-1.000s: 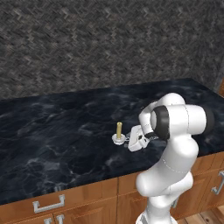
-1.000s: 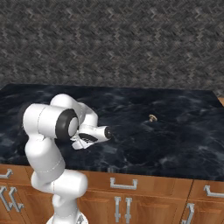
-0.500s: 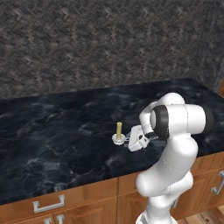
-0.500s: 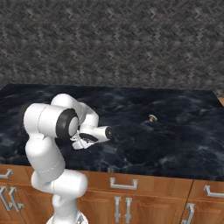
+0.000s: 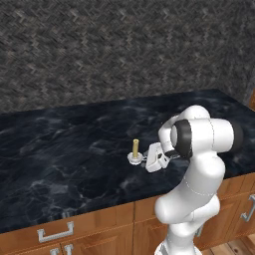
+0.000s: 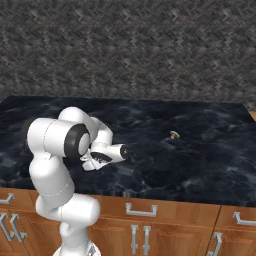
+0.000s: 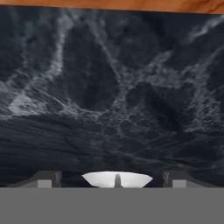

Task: Pick the candle and jar from the dining table and place them in the open cabinet. Close the cabinet after placing the objects.

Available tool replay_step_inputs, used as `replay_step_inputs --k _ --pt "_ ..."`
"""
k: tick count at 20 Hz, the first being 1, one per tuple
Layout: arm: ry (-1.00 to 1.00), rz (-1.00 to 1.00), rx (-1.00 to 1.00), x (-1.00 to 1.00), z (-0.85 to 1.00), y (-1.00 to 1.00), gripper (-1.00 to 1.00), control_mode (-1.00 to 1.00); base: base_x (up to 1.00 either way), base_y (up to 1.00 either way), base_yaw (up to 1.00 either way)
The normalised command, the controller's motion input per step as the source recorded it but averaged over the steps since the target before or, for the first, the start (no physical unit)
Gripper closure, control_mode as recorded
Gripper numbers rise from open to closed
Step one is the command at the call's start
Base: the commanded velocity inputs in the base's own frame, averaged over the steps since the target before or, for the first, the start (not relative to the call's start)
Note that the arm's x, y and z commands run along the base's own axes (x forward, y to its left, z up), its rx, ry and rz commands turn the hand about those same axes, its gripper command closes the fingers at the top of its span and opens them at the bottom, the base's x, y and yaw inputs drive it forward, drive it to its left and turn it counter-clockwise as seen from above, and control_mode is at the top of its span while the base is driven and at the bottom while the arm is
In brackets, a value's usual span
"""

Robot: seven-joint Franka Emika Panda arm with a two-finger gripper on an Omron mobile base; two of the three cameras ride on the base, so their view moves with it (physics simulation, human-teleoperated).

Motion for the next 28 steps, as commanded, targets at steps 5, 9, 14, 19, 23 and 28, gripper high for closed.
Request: replay_step_inputs --k 5,9,14,19,23,28 --pt "0.0 0.02 0.0 0.0 0.0 0.01 1.0 -1.0 0.0 0.0 0.0" --pt "0.0 0.03 0.0 0.0 0.0 0.0 1.0 -1.0 0.0 0.0 0.0" --pt "0.0 0.02 0.0 0.0 0.0 0.0 1.0 -1.0 0.0 0.0 0.0" --pt "-0.05 0.0 0.0 -0.13 0.05 0.0 1.0 -1.0 0.0 0.0 0.0" --pt "-0.02 0.0 0.0 -0.32 0.17 -0.08 1.0 -1.0 0.0 0.0 0.0" --pt "0.0 0.0 0.0 -0.19 0.13 -0.01 1.0 -1.0 0.0 0.0 0.0"
